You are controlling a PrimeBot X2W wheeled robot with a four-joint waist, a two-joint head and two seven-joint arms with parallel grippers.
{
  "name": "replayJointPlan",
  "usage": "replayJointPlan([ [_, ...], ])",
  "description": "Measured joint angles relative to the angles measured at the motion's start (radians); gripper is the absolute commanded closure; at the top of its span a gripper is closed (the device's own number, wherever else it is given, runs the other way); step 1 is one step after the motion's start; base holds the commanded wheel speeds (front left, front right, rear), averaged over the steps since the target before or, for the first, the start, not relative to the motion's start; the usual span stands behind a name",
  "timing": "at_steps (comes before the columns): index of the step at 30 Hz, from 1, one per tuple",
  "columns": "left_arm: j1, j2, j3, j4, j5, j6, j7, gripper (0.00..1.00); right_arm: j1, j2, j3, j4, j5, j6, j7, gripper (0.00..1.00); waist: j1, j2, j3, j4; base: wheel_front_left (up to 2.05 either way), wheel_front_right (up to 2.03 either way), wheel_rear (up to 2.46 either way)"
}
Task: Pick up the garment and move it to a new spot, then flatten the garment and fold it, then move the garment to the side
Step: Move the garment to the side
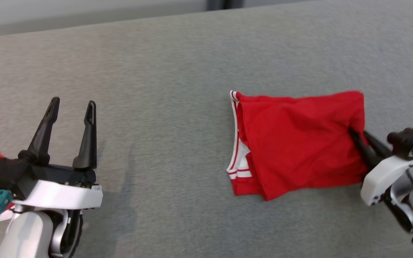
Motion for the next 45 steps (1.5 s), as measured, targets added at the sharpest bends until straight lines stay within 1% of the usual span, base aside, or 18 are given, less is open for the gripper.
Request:
replayJointPlan([
  [4,-0.030,0.025,0.002,-0.035,0.011,0.001,0.026,0.00,-0.071,-0.044,-0.007,-0.021,-0.022,0.000,-0.001,1.00,0.0000,0.0000,0.043,-0.085,0.00,0.00,0.00],
  [7,-0.057,0.047,0.002,-0.060,0.020,0.000,0.053,0.00,-0.144,-0.064,-0.007,-0.019,-0.030,0.000,-0.011,1.00,0.0000,0.0000,0.083,-0.139,0.00,0.00,0.00],
  [12,-0.115,0.083,0.000,-0.104,0.038,-0.006,0.091,0.00,-0.282,-0.105,-0.031,0.055,-0.037,0.000,-0.043,1.00,0.0000,0.0000,0.166,-0.203,0.00,0.00,0.00],
  [15,-0.148,0.093,-0.007,-0.124,0.046,-0.012,0.110,0.00,-0.353,-0.138,-0.056,0.126,-0.038,0.000,-0.062,1.00,0.0000,0.0000,0.214,-0.226,0.00,0.00,0.00],
  [19,-0.179,0.107,-0.013,-0.140,0.050,-0.021,0.126,0.00,-0.433,-0.170,-0.074,0.219,-0.050,0.000,-0.094,1.00,0.0000,0.0000,0.268,-0.238,0.00,0.00,0.00],
  [22,-0.188,0.117,-0.013,-0.149,0.052,-0.021,0.136,0.00,-0.497,-0.172,-0.095,0.293,-0.056,0.000,-0.104,1.00,0.0000,0.0000,0.300,-0.237,0.00,0.00,0.00],
  [25,-0.193,0.122,-0.014,-0.152,0.053,-0.021,0.141,0.00,-0.556,-0.156,-0.114,0.368,-0.078,0.000,-0.116,1.00,0.0000,0.0000,0.320,-0.228,0.00,0.00,0.00],
  [26,-0.195,0.122,-0.016,-0.152,0.053,-0.021,0.141,0.00,-0.572,-0.148,-0.127,0.395,-0.079,0.000,-0.120,0.75,0.0000,0.0000,0.324,-0.223,0.00,0.00,0.00],
  [27,-0.199,0.122,-0.018,-0.152,0.052,-0.022,0.141,0.00,-0.586,-0.143,-0.141,0.424,-0.085,0.000,-0.124,0.53,0.0000,0.0000,0.327,-0.217,0.00,0.00,0.00],
  [28,-0.204,0.122,-0.019,-0.152,0.052,-0.022,0.140,0.00,-0.598,-0.140,-0.156,0.450,-0.093,0.000,-0.128,0.00,0.0000,0.0000,0.329,-0.211,0.00,0.00,0.00],
  [32,-0.206,0.118,-0.021,-0.147,0.051,-0.022,0.133,0.00,-0.618,-0.120,-0.193,0.519,-0.114,0.000,-0.151,0.00,0.0000,0.0000,0.329,-0.190,0.00,0.00,0.00],
  [35,-0.203,0.110,-0.021,-0.124,0.046,-0.020,0.113,0.00,-0.614,-0.096,-0.231,0.516,-0.115,0.000,-0.163,0.00,0.0000,0.0000,0.310,-0.182,0.00,0.00,0.00],
  [36,-0.200,0.108,-0.019,-0.116,0.043,-0.017,0.107,0.00,-0.605,-0.092,-0.240,0.485,-0.118,0.000,-0.164,0.00,0.0000,0.0000,0.302,-0.180,0.00,0.00,0.00],
  [39,-0.174,0.101,-0.009,-0.095,0.033,-0.005,0.088,0.00,-0.549,-0.048,-0.295,0.346,-0.119,0.000,-0.166,0.00,0.0000,0.0000,0.274,-0.179,0.00,0.00,0.00],
  [42,-0.140,0.090,-0.001,-0.068,0.022,0.006,0.068,0.00,-0.448,0.003,-0.354,0.213,-0.128,0.000,-0.168,0.00,0.0000,0.0000,0.237,-0.177,0.00,0.00,0.00],
  [45,-0.105,0.075,0.003,-0.050,0.012,0.016,0.048,0.00,-0.345,0.045,-0.392,0.082,-0.151,0.000,-0.168,0.00,0.0000,0.0000,0.193,-0.170,0.00,0.00,0.00],
])
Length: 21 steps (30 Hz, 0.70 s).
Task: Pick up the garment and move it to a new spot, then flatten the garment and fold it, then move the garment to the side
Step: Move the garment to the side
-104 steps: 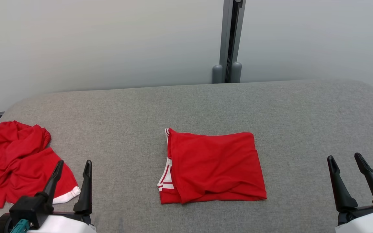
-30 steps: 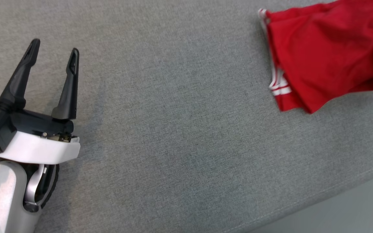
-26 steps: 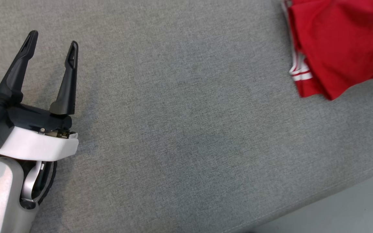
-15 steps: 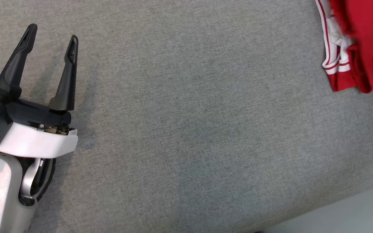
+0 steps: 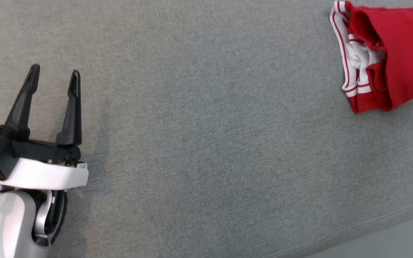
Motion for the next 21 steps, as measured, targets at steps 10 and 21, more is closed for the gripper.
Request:
replayJointPlan([
  [10,0.093,-0.049,0.022,0.058,-0.037,0.034,-0.050,0.00,0.276,0.134,-0.031,-0.275,-0.037,0.000,0.000,0.00,0.0000,0.0000,-0.142,0.077,0.00,0.00,0.00],
  [21,0.194,-0.061,0.069,0.110,-0.061,0.044,-0.078,0.00,0.500,0.211,-0.033,-0.453,-0.058,0.000,0.084,0.00,0.0000,0.0000,-0.283,0.183,0.00,0.00,0.00],
])
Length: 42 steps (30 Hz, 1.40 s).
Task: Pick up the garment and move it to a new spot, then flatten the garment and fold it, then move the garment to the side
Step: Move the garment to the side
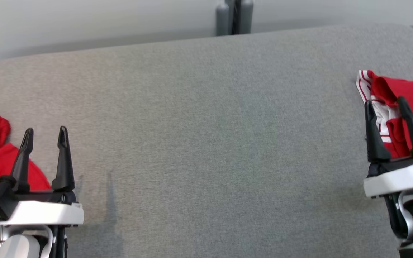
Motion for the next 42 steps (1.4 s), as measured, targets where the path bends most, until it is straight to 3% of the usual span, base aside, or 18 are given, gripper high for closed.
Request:
replayJointPlan([
  [14,0.105,0.015,0.006,0.021,0.003,-0.072,-0.009,0.00,0.198,0.038,-0.009,-0.130,-0.017,0.000,0.074,0.00,0.0000,0.0000,-0.125,0.056,0.00,0.00,0.00],
  [24,0.141,0.011,-0.010,0.030,0.017,-0.069,-0.007,0.00,0.296,0.062,-0.055,-0.204,-0.030,0.000,0.113,0.00,0.0000,0.0000,-0.165,0.058,0.00,0.00,0.00],
  [42,0.148,0.012,-0.030,0.010,0.019,-0.051,0.012,0.00,0.307,0.082,-0.073,-0.212,-0.029,0.000,0.117,0.00,0.0001,0.0000,-0.164,0.063,0.00,0.00,0.00],
])
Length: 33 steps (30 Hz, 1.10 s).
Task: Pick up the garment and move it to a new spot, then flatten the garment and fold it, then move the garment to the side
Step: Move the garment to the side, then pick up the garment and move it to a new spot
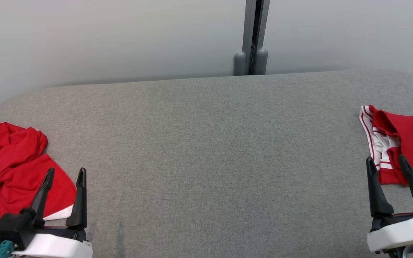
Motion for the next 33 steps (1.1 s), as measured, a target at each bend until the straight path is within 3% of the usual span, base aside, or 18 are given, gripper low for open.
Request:
replayJointPlan([
  [14,-0.023,-0.006,0.000,-0.009,-0.027,0.000,0.007,0.00,0.007,0.006,-0.001,-0.013,0.000,0.000,-0.007,0.00,0.0000,-0.0001,0.008,0.072,0.00,0.00,0.00],
  [33,-0.071,-0.006,0.016,0.020,-0.045,-0.011,-0.011,0.00,-0.005,0.011,0.047,-0.044,0.011,0.000,0.019,0.00,0.0000,0.0000,0.015,0.390,0.00,0.00,0.00],
])
